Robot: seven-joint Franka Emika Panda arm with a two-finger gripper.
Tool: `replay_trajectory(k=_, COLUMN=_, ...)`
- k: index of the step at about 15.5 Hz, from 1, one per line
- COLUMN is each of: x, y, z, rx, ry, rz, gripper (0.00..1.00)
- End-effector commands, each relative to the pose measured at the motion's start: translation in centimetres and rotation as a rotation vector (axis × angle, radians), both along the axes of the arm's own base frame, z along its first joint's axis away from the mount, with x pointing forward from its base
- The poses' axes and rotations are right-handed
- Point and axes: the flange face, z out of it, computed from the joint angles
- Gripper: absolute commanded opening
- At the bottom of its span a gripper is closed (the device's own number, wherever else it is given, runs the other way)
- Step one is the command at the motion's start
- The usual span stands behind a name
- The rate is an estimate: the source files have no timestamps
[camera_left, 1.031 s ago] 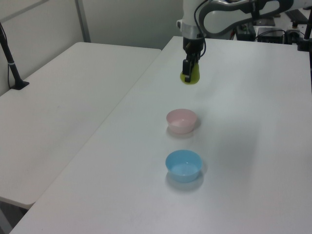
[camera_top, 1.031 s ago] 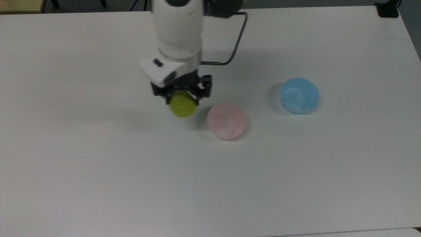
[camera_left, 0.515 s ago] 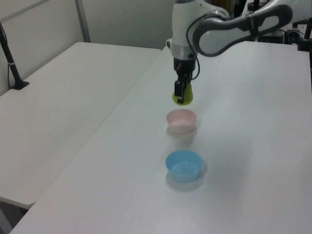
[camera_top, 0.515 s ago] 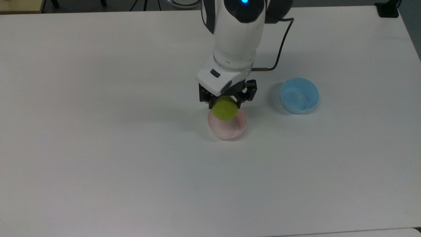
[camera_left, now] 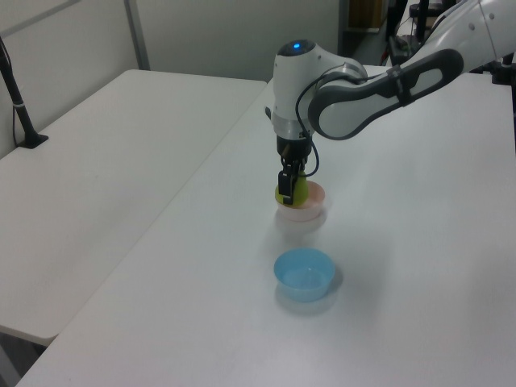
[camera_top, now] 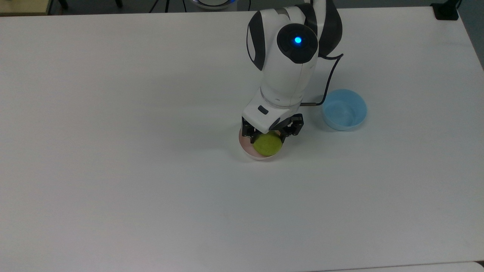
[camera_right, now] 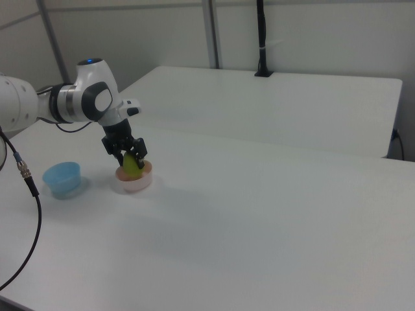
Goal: Place the pear in the bowl
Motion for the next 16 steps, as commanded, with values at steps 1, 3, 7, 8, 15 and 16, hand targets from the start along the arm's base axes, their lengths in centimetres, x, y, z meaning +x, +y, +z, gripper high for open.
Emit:
replay_trajectory(k=1, x=0.3, y=0.4, z=0.0, rx=0.000, ry=-0.018, rz=-0.014, gripper=0.94)
replay_trajectory(k=3, x=0.3, y=0.4, z=0.7, rx=0.003, ry=-0.023, rz=-0.014, gripper=1.00)
replay_trajectory(k=7, x=0.0, y=-0.4, z=4.9, rx=0.031, ry=-0.063, rz=-0.023, gripper=1.00)
replay_trajectory(k=8, x=-0.3, y=-1.1, z=6.2, rx=0.037, ry=-0.062, rz=-0.030, gripper=1.00)
replay_trajectory(k=15, x=-4.9, y=-16.1, z=17.0, rx=0.078, ry=0.036, rz=-0.138, gripper=1.00)
replay_trajectory(k=16, x=-5.6, y=-17.8, z=18.0, rx=0.085, ry=0.037, rz=-0.157, gripper=1.00)
